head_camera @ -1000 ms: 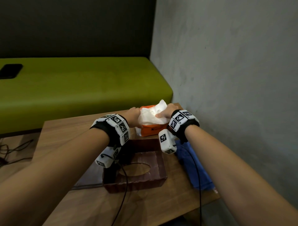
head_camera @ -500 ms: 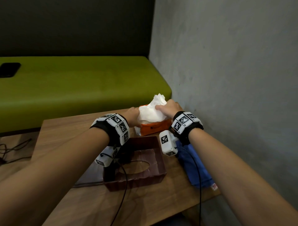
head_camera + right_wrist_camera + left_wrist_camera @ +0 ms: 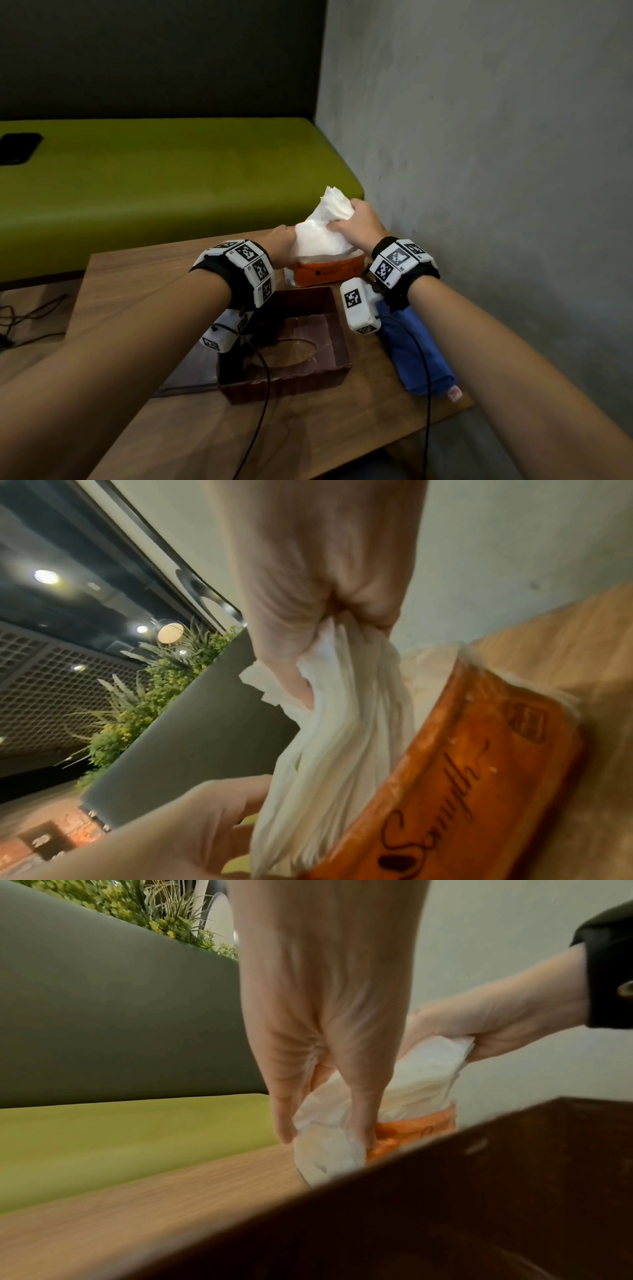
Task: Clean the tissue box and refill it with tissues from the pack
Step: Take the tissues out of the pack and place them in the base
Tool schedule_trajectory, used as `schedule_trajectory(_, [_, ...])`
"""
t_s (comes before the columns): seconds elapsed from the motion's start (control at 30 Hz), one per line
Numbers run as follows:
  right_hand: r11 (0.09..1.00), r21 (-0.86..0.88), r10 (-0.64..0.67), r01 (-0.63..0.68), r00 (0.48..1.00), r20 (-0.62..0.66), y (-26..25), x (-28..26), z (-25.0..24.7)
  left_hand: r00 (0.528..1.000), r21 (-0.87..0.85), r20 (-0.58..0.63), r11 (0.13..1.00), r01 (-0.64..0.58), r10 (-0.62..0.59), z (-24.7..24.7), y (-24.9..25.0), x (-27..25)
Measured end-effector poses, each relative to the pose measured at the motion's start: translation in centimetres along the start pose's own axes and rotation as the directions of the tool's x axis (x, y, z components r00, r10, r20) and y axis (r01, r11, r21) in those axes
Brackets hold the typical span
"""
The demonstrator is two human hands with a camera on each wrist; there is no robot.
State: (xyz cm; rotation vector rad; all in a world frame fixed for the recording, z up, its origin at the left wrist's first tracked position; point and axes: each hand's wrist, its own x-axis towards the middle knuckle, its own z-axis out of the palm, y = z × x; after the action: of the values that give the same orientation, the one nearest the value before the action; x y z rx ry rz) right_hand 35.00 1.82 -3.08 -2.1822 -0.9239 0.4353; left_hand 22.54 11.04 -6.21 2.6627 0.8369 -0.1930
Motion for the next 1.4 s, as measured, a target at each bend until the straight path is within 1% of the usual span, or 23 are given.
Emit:
schedule_trajectory(0.13, [0.995, 0.065, -0.072, 0.077, 0.994, -0.080, -0.5, -0.5, -1.0, 1.000, -0.012, 0.001, 1.000, 0.025, -0.025, -0.1, 0.1, -0.1])
schedule_trajectory(0.27, [0.972, 0.182, -0.117, 0.151, 0.976, -0.184, -1.8, -2.0, -3.7, 0.998, -0.056, 0.013, 0.997, 0.058, -0.057, -1.2, -0.1, -1.1])
schedule_trajectory(0.33, [0.949, 0.259, -0.121, 0.181, 0.965, -0.233, -2.6, -3.1, -5.4, 0.994, -0.156, 0.014, 0.982, 0.108, -0.108, -2.0, -0.6, -2.2])
schedule_trajectory(0.4, [0.914, 0.350, -0.121, 0.206, 0.960, -0.251, -3.1, -4.4, -6.6, 0.989, -0.399, -0.041, 0.909, 0.117, -0.145, -2.8, -1.7, -3.0])
schedule_trajectory(0.43, [0.891, 0.399, -0.121, 0.215, 0.961, -0.248, -3.3, -5.2, -6.9, 0.984, -0.589, -0.064, 0.802, 0.099, -0.168, -3.3, -1.9, -3.7])
schedule_trajectory(0.47, [0.868, 0.447, -0.115, 0.216, 0.963, -0.242, -3.6, -6.1, -7.0, 0.978, -0.781, -0.070, 0.620, 0.069, -0.197, -3.7, -1.8, -4.7])
schedule_trajectory(0.5, [0.845, 0.488, -0.114, 0.220, 0.965, -0.237, -3.7, -7.0, -7.0, 0.977, -0.919, -0.053, 0.392, 0.033, -0.207, -4.0, -1.4, -5.8])
schedule_trajectory(0.53, [0.822, 0.527, -0.112, 0.215, 0.969, -0.222, -3.8, -7.9, -6.6, 0.980, -0.987, -0.021, 0.161, 0.011, -0.197, -4.4, -0.8, -7.1])
schedule_trajectory(0.57, [0.799, 0.565, -0.105, 0.205, 0.973, -0.204, -3.8, -8.9, -6.2, 0.989, -1.000, 0.016, -0.016, 0.014, -0.149, -4.7, -0.2, -8.4])
schedule_trajectory(0.6, [0.774, 0.605, -0.096, 0.186, 0.979, -0.178, -3.8, -9.8, -5.6, 0.996, -0.992, 0.045, -0.121, 0.036, -0.074, -5.0, 0.4, -9.7])
schedule_trajectory(0.63, [0.755, 0.635, -0.082, 0.164, 0.984, -0.157, -3.7, -10.7, -4.7, 0.998, -0.984, 0.069, -0.167, 0.068, -0.005, -5.2, 0.7, -10.9])
schedule_trajectory(0.67, [0.743, 0.655, -0.068, 0.138, 0.989, -0.131, -3.5, -11.7, -3.9, 0.996, -0.982, 0.075, -0.173, 0.082, 0.046, -5.3, 1.0, -12.0])
schedule_trajectory(0.7, [0.736, 0.667, -0.045, 0.114, 0.992, -0.120, -3.1, -12.5, -2.9, 0.996, -0.988, 0.060, -0.139, 0.068, 0.062, -5.3, 1.2, -13.0])
schedule_trajectory(0.73, [0.735, 0.673, -0.013, 0.083, 0.994, -0.109, -2.7, -13.3, -2.0, 0.997, -0.997, 0.031, -0.073, 0.037, 0.074, -5.2, 1.5, -13.8])
schedule_trajectory(0.8, [0.741, 0.670, 0.038, 0.028, 0.996, -0.083, -2.1, -14.7, -0.5, 0.996, -0.993, -0.017, 0.112, -0.026, 0.087, -4.8, 1.6, -15.0])
schedule_trajectory(0.87, [0.752, 0.658, 0.064, -0.040, 0.998, -0.013, -1.8, -15.7, 0.4, 0.991, -0.941, -0.129, 0.312, -0.129, 0.021, -3.7, 0.8, -15.3])
schedule_trajectory(0.9, [0.753, 0.655, 0.068, -0.066, 0.997, 0.022, -1.5, -15.9, 0.8, 0.986, -0.931, -0.168, 0.331, -0.156, -0.008, -3.1, 0.3, -15.4])
schedule_trajectory(0.97, [0.733, 0.671, 0.083, -0.111, 0.994, 0.074, -1.1, -16.2, 1.2, 0.980, -0.941, -0.188, 0.296, -0.162, -0.061, -2.2, -0.3, -16.3])
schedule_trajectory(1.03, [0.730, 0.670, 0.085, -0.135, 0.991, 0.108, -0.6, -16.1, 1.5, 0.982, -0.963, -0.157, 0.236, -0.129, -0.102, -1.5, -0.4, -16.8])
schedule_trajectory(1.1, [0.760, 0.639, 0.044, -0.119, 0.990, 0.132, -0.2, -16.0, 1.8, 0.978, -0.986, -0.100, 0.150, -0.073, -0.182, -1.4, 0.1, -17.4])
schedule_trajectory(1.17, [0.784, 0.613, 0.024, -0.098, 0.992, 0.127, -0.2, -15.9, 1.9, 0.978, -0.993, -0.068, 0.110, -0.047, -0.197, -1.3, 0.4, -17.4])
schedule_trajectory(1.33, [0.777, 0.628, 0.048, -0.048, 0.999, 0.016, 0.5, -15.5, 2.1, 0.994, -0.991, -0.067, 0.122, -0.056, -0.082, -0.5, -0.6, -16.7])
schedule_trajectory(1.4, [0.802, 0.597, 0.025, -0.020, 1.000, -0.001, 0.7, -15.4, 2.1, 0.990, -0.984, -0.098, 0.159, -0.082, -0.097, -0.3, -0.6, -16.2])
